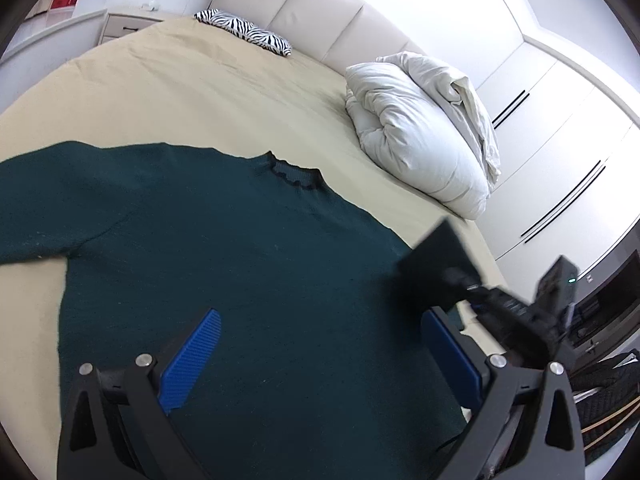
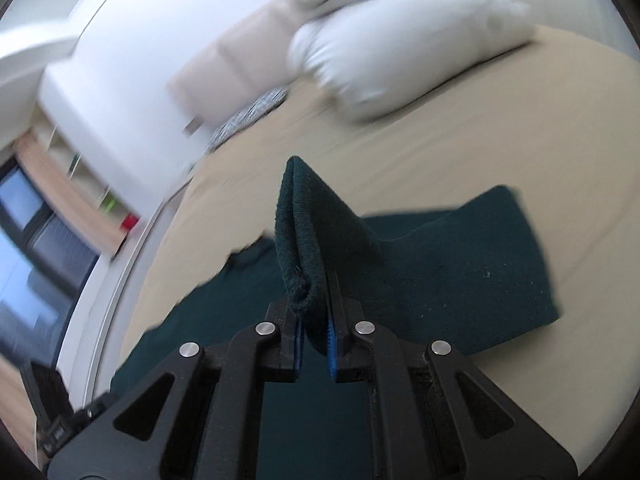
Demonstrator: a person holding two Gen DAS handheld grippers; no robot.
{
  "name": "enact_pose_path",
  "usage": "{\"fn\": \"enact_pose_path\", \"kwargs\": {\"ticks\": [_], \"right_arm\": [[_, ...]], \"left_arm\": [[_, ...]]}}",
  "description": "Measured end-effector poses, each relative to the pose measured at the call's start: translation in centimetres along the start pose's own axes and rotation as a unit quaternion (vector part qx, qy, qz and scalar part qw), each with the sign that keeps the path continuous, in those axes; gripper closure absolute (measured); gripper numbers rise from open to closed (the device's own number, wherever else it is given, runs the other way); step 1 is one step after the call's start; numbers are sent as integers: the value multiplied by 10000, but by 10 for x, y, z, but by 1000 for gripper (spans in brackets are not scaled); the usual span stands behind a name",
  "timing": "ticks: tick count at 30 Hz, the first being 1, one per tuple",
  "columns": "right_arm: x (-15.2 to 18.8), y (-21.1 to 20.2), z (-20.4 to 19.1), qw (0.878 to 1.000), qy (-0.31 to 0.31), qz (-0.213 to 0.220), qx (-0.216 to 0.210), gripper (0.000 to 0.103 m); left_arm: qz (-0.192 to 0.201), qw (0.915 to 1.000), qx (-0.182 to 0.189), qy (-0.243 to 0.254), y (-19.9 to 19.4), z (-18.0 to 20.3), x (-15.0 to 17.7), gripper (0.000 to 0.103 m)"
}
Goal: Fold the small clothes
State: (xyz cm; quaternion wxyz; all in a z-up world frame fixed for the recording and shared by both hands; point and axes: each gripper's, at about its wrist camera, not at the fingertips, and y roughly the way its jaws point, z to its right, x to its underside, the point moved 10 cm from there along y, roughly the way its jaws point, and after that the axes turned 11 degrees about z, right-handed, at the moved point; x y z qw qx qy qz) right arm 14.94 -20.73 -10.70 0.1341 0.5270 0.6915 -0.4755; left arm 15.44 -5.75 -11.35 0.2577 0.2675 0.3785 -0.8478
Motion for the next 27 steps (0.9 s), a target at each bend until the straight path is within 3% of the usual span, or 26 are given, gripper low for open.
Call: {"fn": "enact_pose_path", "kwargs": {"ticks": [6, 9, 11, 14, 16, 18, 22, 24, 26, 27], "right_arm": [[72, 62, -25, 9959, -1, -895, 104, 89], [92, 62, -20, 9936, 159, -1119, 77, 78], [98, 48, -14, 9934, 435, -1060, -40, 57], [97, 19, 1, 9941, 777, -748, -84, 39], [102, -4, 18, 9931, 994, -605, -131, 39], [114, -27, 41, 9901, 1278, -561, -123, 39], [113, -41, 78, 9770, 2079, -440, -156, 39], [110, -45, 90, 9726, 2297, -314, -162, 39], [107, -50, 99, 9695, 2436, -227, -172, 39], [105, -51, 103, 9679, 2501, -202, -172, 39]], "left_arm": [[-285, 9985, 211, -417, 36, -1, 8, 1], [-488, 9965, 344, -587, 58, 8, 16, 1], [-627, 9959, 398, -507, 75, 21, 22, 1], [-816, 9950, 437, -387, 99, 38, 32, 4], [-983, 9934, 455, -382, 115, 45, 39, 14], [-1203, 9913, 390, -373, 131, 48, 49, 31], [-1378, 9900, 198, -203, 149, 51, 58, 47], [-1408, 9898, 154, -125, 151, 50, 58, 76], [-1381, 9903, 95, -139, 148, 44, 52, 97], [-1344, 9908, 98, -145, 144, 41, 48, 97]]}}
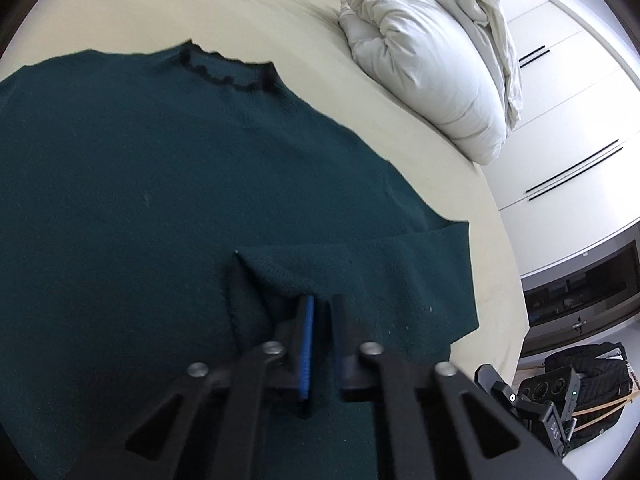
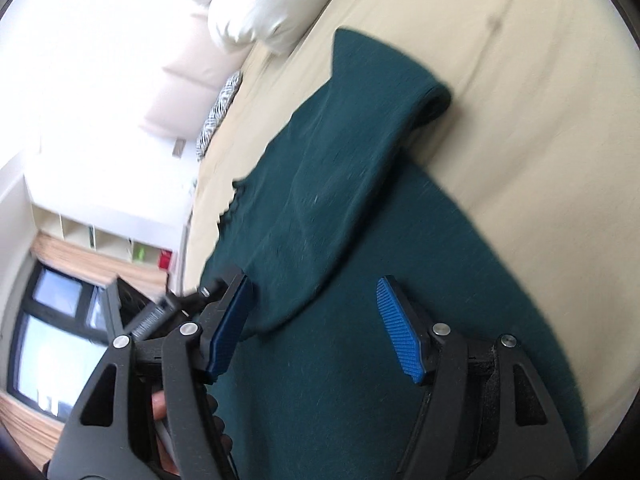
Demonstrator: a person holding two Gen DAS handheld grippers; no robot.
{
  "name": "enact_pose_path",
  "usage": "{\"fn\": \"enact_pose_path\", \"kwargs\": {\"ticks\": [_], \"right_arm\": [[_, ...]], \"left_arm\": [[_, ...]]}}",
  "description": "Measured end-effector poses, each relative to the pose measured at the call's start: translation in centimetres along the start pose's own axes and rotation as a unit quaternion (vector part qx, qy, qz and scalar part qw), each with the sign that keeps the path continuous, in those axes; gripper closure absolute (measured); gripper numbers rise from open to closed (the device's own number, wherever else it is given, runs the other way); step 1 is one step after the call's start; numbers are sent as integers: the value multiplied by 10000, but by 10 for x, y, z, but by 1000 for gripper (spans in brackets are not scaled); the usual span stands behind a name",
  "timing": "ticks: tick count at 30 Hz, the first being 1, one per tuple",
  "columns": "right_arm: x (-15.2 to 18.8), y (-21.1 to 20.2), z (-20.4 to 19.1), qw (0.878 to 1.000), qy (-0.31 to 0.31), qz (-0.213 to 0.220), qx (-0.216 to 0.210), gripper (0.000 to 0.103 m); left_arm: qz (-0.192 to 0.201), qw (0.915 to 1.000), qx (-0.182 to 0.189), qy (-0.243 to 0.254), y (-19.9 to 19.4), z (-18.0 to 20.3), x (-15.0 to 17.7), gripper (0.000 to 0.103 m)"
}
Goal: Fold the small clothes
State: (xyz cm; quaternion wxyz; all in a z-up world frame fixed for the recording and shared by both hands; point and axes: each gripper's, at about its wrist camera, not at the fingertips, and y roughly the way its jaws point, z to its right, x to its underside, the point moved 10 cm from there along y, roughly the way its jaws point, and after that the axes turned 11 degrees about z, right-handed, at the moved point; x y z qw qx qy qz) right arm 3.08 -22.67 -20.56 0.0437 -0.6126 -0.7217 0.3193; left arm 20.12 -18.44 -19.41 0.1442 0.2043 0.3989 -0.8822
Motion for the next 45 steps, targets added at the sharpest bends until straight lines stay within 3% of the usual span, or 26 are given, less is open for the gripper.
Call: {"fn": "enact_pose_path", "kwargs": {"ticks": [5, 8, 10, 11, 12, 14, 19, 22, 25, 27, 28, 33, 37, 45], "right_arm": [[-4, 2, 2, 9999, 148, 9, -49, 39], [-3, 5, 1, 9998, 174, -16, -29, 39], [0, 11, -1, 9999, 167, -11, -18, 39], [0, 10, 0, 9998, 174, 3, -15, 39], [2, 18, -5, 9998, 183, 12, -13, 39], [3, 16, -5, 9998, 189, -10, -19, 39], [7, 15, -8, 9999, 147, -28, -45, 39], [7, 14, -7, 9999, 153, -18, -76, 39], [8, 15, -6, 9998, 160, -36, -98, 39], [7, 14, -5, 9998, 185, -30, -111, 39], [7, 14, -5, 9997, 205, -25, -118, 39], [3, 10, -4, 9990, 386, 23, -212, 39], [-1, 11, -7, 9974, 642, 37, -324, 39], [-19, 34, -22, 9957, 839, 58, -383, 39]], "left_arm": [[547, 9982, -149, 192, -37, -12, -40, 98], [573, 9981, -150, 162, -48, -19, -45, 97], [391, 9986, -286, 218, -44, -23, -33, 71], [345, 9986, -340, 212, -41, -25, -29, 38], [378, 9984, -379, 174, -39, -28, -24, 18], [370, 9984, -417, 55, -31, -32, -15, 15], [163, 9996, -136, -208, -4, -27, -8, 20], [19, 9998, -43, -176, 9, -19, -7, 35], [-123, 9998, -22, -122, 13, -12, -4, 60], [-228, 9995, 62, -211, 12, -12, -2, 91], [-253, 9993, 81, -260, 10, -13, -2, 94], [105, 9999, 80, -8, -17, -5, -27, 94], [607, 9981, -5, 46, -45, -13, -61, 94], [1018, 9942, -165, -320, -62, -58, -90, 94]]}}
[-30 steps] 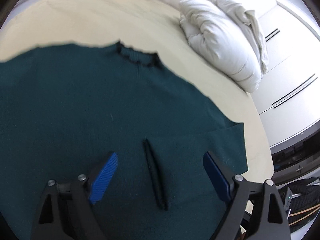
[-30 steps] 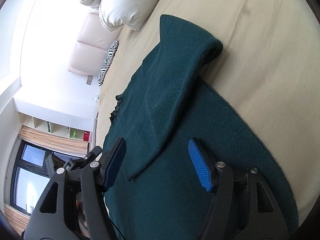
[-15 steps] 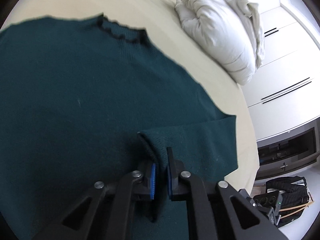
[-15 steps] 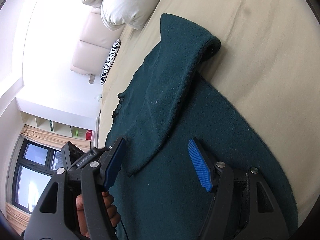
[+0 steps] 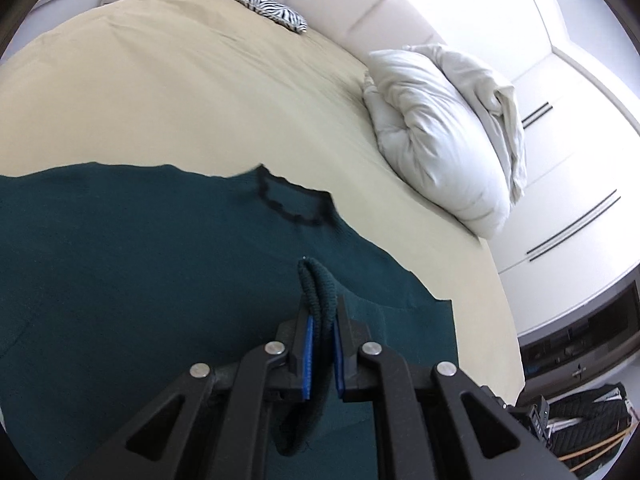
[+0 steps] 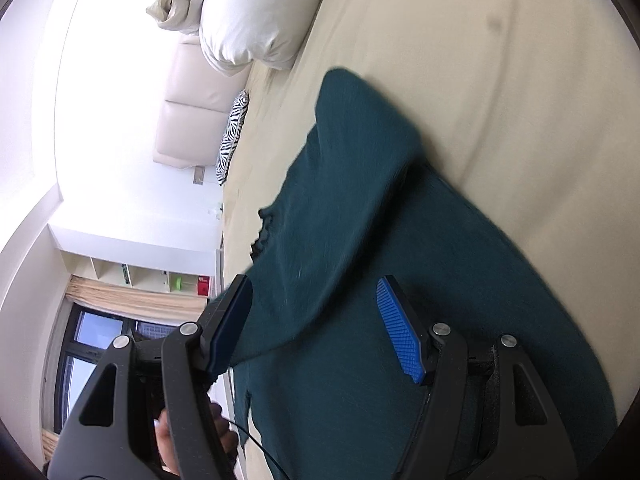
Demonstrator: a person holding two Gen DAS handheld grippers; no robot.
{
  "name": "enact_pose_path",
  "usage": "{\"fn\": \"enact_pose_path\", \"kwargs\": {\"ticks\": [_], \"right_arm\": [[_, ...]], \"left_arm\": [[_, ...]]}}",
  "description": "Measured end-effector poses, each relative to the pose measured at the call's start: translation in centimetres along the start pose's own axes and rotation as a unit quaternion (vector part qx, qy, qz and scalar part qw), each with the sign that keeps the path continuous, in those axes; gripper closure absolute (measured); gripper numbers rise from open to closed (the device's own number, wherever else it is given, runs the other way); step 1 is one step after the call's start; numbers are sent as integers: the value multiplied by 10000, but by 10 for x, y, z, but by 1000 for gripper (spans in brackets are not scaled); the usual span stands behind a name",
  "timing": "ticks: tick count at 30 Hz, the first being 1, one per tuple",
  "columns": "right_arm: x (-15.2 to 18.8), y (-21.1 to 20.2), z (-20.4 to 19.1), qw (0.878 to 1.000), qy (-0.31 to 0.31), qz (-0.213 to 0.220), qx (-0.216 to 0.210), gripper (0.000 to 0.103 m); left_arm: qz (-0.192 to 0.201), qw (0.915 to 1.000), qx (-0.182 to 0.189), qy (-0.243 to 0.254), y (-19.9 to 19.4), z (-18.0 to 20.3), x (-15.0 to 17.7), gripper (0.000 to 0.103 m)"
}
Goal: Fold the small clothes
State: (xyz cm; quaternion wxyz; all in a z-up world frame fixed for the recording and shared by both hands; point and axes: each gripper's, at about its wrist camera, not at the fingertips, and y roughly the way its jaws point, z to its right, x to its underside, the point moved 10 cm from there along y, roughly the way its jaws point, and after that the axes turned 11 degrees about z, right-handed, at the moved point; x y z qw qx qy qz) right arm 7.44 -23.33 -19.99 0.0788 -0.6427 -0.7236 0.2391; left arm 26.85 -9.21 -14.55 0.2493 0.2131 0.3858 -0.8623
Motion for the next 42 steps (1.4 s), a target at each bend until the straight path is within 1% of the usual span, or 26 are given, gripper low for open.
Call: {"fn": "enact_pose_path", "kwargs": {"ticks": [2, 6, 13, 19, 21, 24, 26, 29, 32, 34, 35, 36, 37, 38, 40, 41, 42], "right_arm": [[-7, 12, 5, 9996, 255, -51, 56, 39], [-23, 25, 15, 9985, 520, 91, 152, 39], [-56, 26, 25, 9962, 673, 503, 230, 40], [-76, 20, 35, 9952, 628, 729, 188, 41], [-84, 17, 40, 9943, 583, 839, 308, 40], [-85, 14, 42, 9951, 645, 694, 284, 40], [-84, 9, 37, 9957, 471, 713, 365, 39], [-85, 4, 21, 9963, 28, 741, 431, 39], [-94, 14, 3, 9923, -775, 580, 777, 39], [-104, 27, -8, 9835, -1412, 453, 1035, 39], [-110, 35, -12, 9777, -1696, 429, 1159, 41], [-119, 44, -12, 9697, -1964, 412, 1391, 42], [-123, 50, -12, 9662, -2062, 381, 1501, 46], [-127, 59, -12, 9634, -2146, 312, 1573, 55], [-134, 75, -10, 9568, -2343, 127, 1718, 63], [-136, 83, -12, 9527, -2467, 65, 1776, 66], [-137, 93, -14, 9468, -2656, -27, 1816, 66]], "left_arm": [[26, 10000, -83, -35, 2, -10, -3, 94], [62, 9997, -209, -99, 3, -32, -5, 94], [50, 9989, -363, -292, 14, -62, -2, 94], [111, 9985, -418, -331, 15, -74, 1, 94], [121, 9986, -377, -350, 15, -75, 0, 94], [89, 9987, -382, -316, 16, -77, 2, 94], [71, 9988, -388, -301, 17, -77, 4, 94], [33, 9989, -365, -290, 18, -77, 8, 94], [30, 9991, -333, -278, 18, -78, 9, 93], [41, 9991, -310, -287, 19, -79, 10, 93], [52, 9992, -290, -288, 19, -79, 10, 93], [58, 9992, -277, -267, 19, -79, 11, 93], [65, 9993, -277, -229, 19, -80, 11, 92], [68, 9994, -259, -224, 19, -81, 11, 92], [62, 9995, -224, -223, 21, -82, 10, 92], [64, 9995, -214, -213, 21, -82, 10, 92], [68, 9996, -207, -198, 22, -82, 11, 92]]}}
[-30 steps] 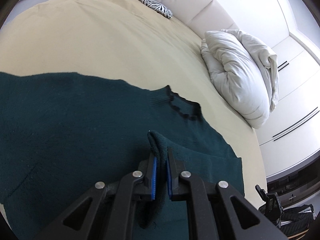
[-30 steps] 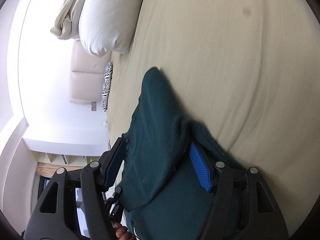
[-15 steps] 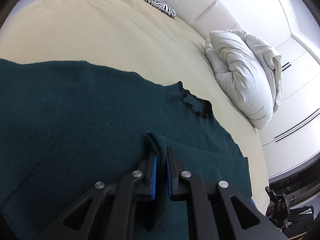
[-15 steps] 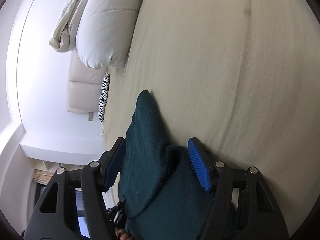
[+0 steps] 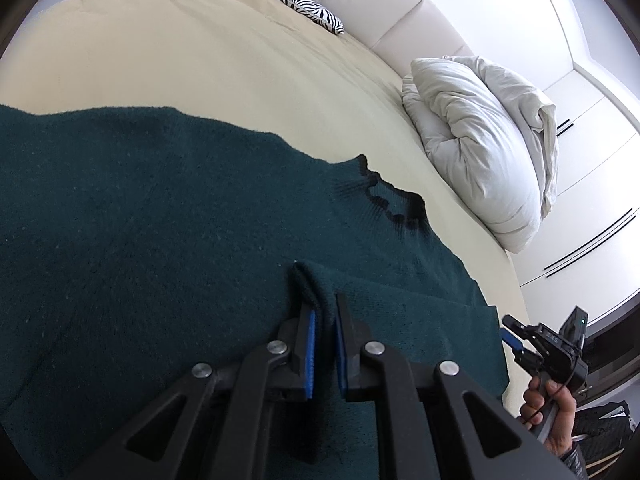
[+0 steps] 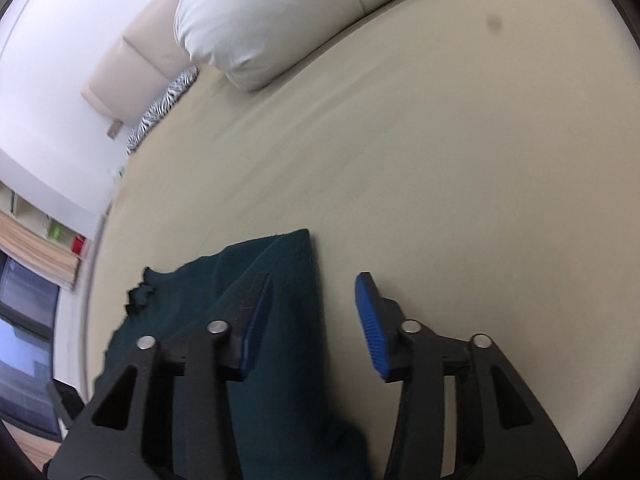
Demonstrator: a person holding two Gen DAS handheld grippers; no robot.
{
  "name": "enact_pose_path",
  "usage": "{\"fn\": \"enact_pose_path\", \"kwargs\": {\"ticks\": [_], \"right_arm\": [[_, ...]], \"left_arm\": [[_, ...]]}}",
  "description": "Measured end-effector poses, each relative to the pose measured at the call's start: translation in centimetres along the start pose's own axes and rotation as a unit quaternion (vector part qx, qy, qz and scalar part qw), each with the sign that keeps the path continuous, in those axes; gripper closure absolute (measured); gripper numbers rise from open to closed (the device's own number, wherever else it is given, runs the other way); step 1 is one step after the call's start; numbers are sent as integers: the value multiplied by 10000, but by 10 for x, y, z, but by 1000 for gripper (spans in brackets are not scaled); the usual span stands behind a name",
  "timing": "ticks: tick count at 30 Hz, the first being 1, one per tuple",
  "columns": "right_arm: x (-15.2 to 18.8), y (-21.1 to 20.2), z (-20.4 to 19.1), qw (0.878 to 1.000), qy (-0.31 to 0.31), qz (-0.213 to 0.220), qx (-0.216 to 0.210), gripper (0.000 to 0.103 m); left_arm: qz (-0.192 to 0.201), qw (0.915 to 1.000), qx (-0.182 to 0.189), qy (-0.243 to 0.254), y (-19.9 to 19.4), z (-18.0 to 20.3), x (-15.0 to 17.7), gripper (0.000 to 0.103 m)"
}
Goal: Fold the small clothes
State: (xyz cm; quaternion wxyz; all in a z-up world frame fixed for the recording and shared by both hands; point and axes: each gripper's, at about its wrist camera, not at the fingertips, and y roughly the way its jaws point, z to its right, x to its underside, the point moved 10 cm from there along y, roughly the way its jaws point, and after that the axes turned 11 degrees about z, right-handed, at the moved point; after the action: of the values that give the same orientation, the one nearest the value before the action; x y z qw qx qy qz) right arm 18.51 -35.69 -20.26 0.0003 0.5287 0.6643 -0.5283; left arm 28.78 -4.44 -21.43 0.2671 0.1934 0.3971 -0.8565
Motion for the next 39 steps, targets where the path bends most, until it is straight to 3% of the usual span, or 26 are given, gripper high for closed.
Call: {"fn": "enact_pose_path", "kwargs": {"ticks": [5, 11, 20, 26, 29, 33, 36, 37, 38, 39], "right_arm": [[7, 25, 0, 9973, -572, -274, 358, 86], [4, 23, -7, 9900, -1301, -131, 531, 97], [4, 31, -5, 9790, -1833, 50, 891, 98], [1, 22, -6, 9841, -1598, 53, 775, 96], [-11, -2, -15, 9853, -1428, 424, 843, 93], [22, -30, -34, 9869, -1524, 317, 422, 93], [59, -28, -27, 9819, -1820, -58, 525, 94], [67, -25, -21, 9814, -1838, -131, 534, 94], [67, -27, -18, 9830, -1793, -20, 390, 94], [64, -31, -15, 9866, -1607, -15, 282, 94]], "left_arm": [[66, 9999, 6, 123, -1, 0, 2, 92], [193, 9997, 12, 150, -5, -1, 4, 92], [239, 9996, 34, 121, -5, -5, 7, 92], [228, 9997, 47, 126, -2, -5, 5, 91], [265, 9995, 56, 149, -3, -5, 4, 91], [272, 9995, 79, 149, -4, -4, 4, 91], [237, 9995, 170, 74, -6, -3, 3, 90], [217, 9996, 197, 41, -7, -3, 2, 89], [197, 9995, 242, -19, -11, -2, 0, 82], [244, 9993, 269, -41, -18, -1, -3, 65]]}}
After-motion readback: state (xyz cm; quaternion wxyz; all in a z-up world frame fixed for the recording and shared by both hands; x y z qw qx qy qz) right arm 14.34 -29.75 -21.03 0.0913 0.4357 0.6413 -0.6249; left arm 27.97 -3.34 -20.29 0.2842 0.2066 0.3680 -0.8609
